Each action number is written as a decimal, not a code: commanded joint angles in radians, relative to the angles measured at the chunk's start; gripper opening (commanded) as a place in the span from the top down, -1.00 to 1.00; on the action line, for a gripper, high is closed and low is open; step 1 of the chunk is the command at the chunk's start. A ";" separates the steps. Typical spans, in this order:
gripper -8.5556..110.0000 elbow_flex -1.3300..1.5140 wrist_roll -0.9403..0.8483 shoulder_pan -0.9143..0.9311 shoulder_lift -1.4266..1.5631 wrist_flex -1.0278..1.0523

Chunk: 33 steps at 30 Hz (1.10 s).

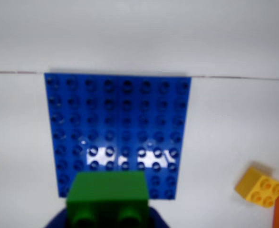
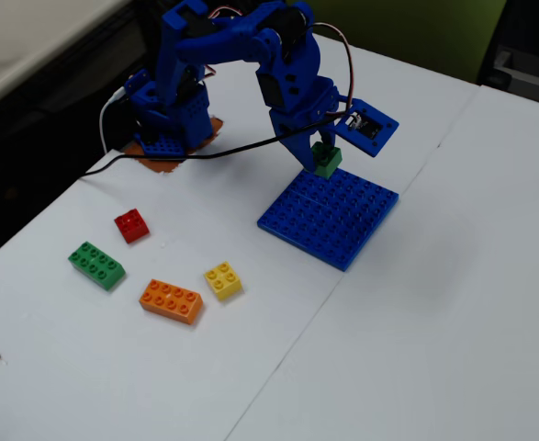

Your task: Pick up the 2x2 green block and go up the 8x8 blue block.

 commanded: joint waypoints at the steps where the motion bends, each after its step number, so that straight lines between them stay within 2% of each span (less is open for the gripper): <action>1: 0.84 -0.003 -0.005 -0.009 0.063 0.003; 33: 0.84 0.003 0.008 -0.011 0.071 0.003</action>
